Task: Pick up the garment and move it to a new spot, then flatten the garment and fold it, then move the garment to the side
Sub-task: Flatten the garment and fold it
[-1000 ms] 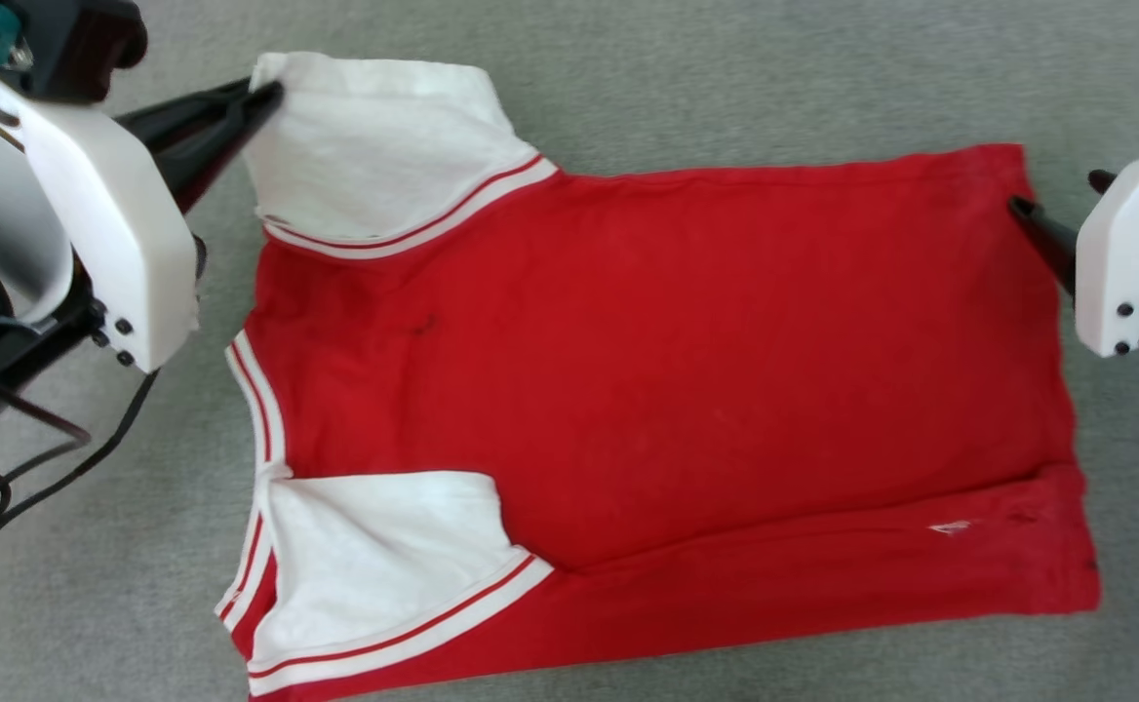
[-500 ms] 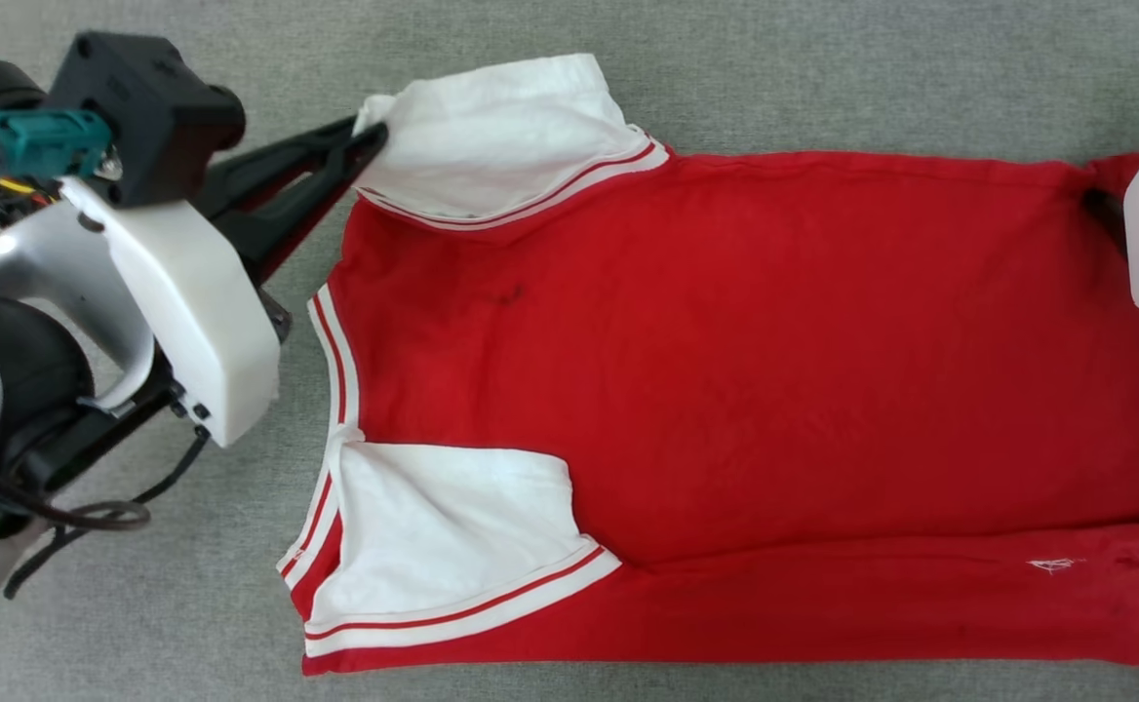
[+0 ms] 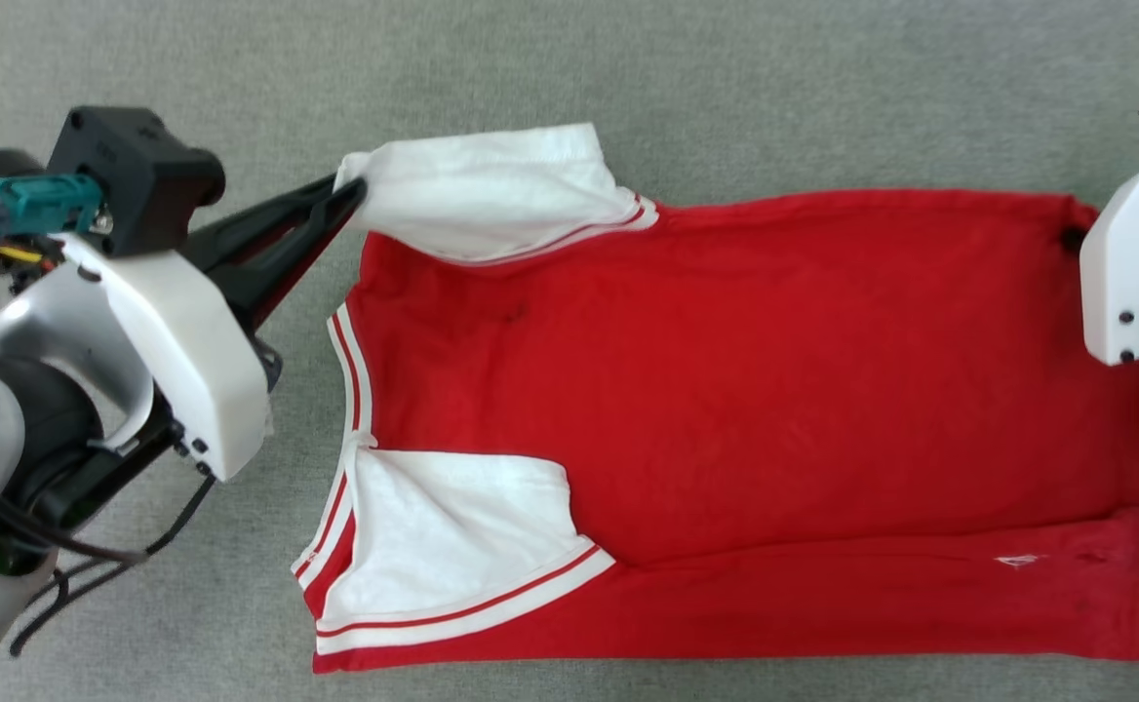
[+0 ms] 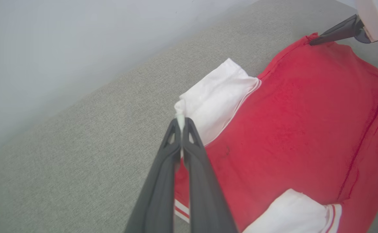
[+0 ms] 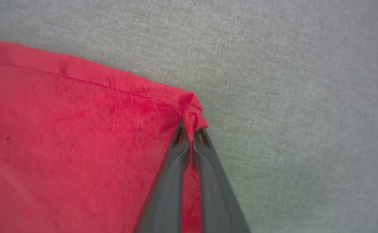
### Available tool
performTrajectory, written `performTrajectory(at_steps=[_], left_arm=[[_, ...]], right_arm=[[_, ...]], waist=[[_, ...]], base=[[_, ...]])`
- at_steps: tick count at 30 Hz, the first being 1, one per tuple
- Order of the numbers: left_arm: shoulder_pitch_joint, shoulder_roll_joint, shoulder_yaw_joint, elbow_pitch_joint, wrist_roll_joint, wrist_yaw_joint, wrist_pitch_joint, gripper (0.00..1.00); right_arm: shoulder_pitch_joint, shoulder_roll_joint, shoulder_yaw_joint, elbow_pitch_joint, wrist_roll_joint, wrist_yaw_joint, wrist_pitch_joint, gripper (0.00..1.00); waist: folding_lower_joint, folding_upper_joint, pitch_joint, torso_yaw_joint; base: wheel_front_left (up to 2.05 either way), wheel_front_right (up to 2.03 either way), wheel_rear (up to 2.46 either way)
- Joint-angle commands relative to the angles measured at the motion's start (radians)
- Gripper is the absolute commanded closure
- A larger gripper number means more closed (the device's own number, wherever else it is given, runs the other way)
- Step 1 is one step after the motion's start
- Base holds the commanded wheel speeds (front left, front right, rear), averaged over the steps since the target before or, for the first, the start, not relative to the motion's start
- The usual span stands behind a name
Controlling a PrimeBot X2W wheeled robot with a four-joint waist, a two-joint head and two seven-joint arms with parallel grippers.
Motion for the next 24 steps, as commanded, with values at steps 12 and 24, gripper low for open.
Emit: performTrajectory(at_steps=[12, 24], left_arm=[[0.256, 0.06, 0.018, -0.014, -0.066, 0.061, -0.078, 1.0], [0.555, 0.101, -0.024, -0.01, -0.113, 0.128, -0.141, 1.0]], right_arm=[[0.285, -0.011, -0.079, -0.163, 0.117, 0.001, -0.073, 1.0], [0.601, 0.004, -0.165, -0.344, 0.144, 0.001, -0.07, 1.0]], waist=[[0.0, 0.0, -0.192, -0.038], [0.0, 0.0, -0.247, -0.04]], base=[[0.0, 0.0, 0.0], [0.0, 0.0, 0.0]])
